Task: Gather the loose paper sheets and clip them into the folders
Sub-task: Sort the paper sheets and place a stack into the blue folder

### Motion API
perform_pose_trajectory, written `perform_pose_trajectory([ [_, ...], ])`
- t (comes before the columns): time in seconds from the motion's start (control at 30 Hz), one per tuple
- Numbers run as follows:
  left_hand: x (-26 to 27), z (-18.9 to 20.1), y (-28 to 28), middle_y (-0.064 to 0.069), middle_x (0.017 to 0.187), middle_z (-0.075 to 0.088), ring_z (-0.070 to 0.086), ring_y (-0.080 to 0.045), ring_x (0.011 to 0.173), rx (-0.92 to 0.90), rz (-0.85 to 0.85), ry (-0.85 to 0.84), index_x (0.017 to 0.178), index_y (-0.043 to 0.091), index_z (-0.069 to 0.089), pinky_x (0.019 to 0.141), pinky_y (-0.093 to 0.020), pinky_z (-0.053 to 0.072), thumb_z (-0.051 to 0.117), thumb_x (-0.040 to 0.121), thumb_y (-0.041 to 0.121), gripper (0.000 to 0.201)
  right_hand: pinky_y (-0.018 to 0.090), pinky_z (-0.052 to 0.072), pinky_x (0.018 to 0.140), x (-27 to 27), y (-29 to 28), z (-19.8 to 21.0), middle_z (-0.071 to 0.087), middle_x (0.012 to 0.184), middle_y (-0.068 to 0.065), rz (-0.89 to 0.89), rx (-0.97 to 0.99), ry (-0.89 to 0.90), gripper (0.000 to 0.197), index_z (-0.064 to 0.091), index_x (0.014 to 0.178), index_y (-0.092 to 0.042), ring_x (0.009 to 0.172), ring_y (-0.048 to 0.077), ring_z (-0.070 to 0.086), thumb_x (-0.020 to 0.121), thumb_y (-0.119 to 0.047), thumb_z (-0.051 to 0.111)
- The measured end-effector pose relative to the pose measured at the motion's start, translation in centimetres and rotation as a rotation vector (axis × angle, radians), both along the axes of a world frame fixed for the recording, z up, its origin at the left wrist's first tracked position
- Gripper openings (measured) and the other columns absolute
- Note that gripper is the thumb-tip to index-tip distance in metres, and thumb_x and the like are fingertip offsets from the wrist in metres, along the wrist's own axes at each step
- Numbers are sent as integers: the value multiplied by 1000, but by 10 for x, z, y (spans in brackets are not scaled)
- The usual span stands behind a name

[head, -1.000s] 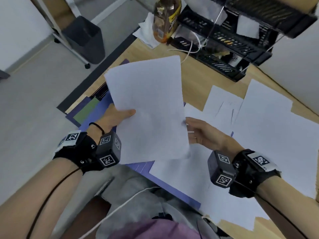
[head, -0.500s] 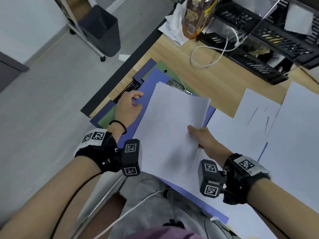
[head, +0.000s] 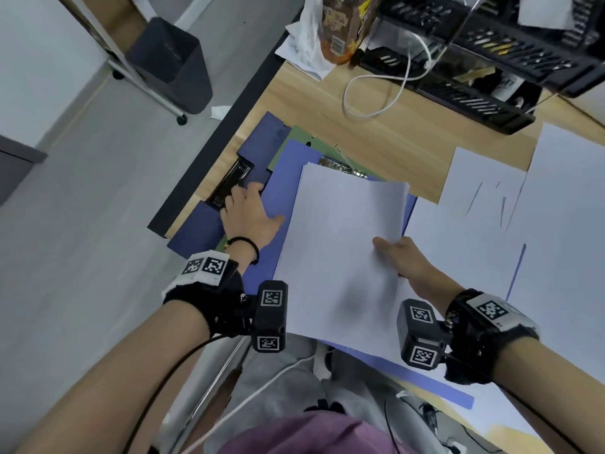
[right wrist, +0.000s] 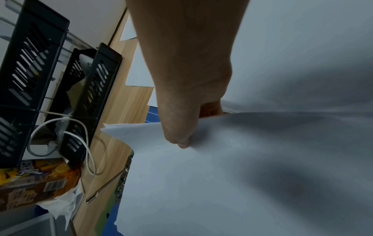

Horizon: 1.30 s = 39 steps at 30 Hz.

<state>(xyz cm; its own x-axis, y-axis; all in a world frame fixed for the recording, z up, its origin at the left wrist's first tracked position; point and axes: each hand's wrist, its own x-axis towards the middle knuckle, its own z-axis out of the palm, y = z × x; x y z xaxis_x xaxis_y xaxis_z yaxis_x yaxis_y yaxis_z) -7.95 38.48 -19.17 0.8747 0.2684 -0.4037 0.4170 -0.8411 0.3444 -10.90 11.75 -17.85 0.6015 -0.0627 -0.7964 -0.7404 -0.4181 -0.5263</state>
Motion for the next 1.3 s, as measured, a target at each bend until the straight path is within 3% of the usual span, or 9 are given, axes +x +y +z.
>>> perform_pose_trajectory([
  [0.17,7,-1,-13,-13,125,38,49,-36,108,-78,-19,68,121,14,41,67,-39,43,74,76,31,58,27,46,56,-5,-8,3,62,74,9,-37,-28,-35,28,62,79,-4,65,22,59,99,-19,48],
  [0.27,14,1,-17,-12,121,40,54,-35,91,-99,-56,110,118,15,41,64,-37,41,73,78,35,55,19,43,46,-10,-14,5,60,65,5,-36,-16,-21,33,60,71,-6,54,16,59,100,-19,49],
  [0.4,25,-1,-14,-11,118,43,55,-35,93,-137,-111,149,119,15,42,71,-38,45,69,81,33,50,14,35,37,-17,-9,5,54,63,3,-47,-13,43,31,54,71,-12,45,9,54,100,-23,47],
  [0.63,46,-16,-19,-17,112,53,55,-32,90,-277,-99,9,110,5,53,68,-31,38,57,85,12,26,30,48,66,-20,2,4,63,83,10,-159,71,67,22,64,94,-6,72,25,60,98,-21,47],
  [0.77,49,-22,-25,-16,97,56,54,-35,88,-268,-61,-120,100,6,52,68,-36,42,57,83,11,19,26,54,64,-18,0,5,70,92,7,-252,102,16,19,63,106,-12,76,22,67,98,-20,48],
  [0.83,55,-19,-32,-18,105,53,50,-32,93,-236,-74,-187,108,5,51,73,-39,44,57,81,7,27,25,54,62,-19,0,7,70,93,8,-278,117,-2,21,63,110,-10,76,21,66,99,-18,47],
  [0.97,77,-10,-58,-10,109,50,49,-28,107,-344,-226,-126,135,8,44,94,-39,42,54,87,8,49,25,50,61,-23,0,5,62,80,2,-337,128,13,16,59,89,-14,68,18,60,100,-17,48],
  [1.07,88,-6,-84,-6,100,47,49,-27,107,-391,-356,-23,143,7,36,94,-37,41,52,90,8,55,25,48,60,-24,-1,1,57,80,1,-381,143,19,22,50,79,-22,65,14,56,100,-18,48],
  [1.3,66,39,-155,5,92,54,56,-14,90,-679,-926,289,137,24,51,83,-23,44,34,95,2,50,45,55,86,-22,-2,3,71,96,11,-363,214,22,18,64,104,-12,85,28,68,99,-16,47],
])
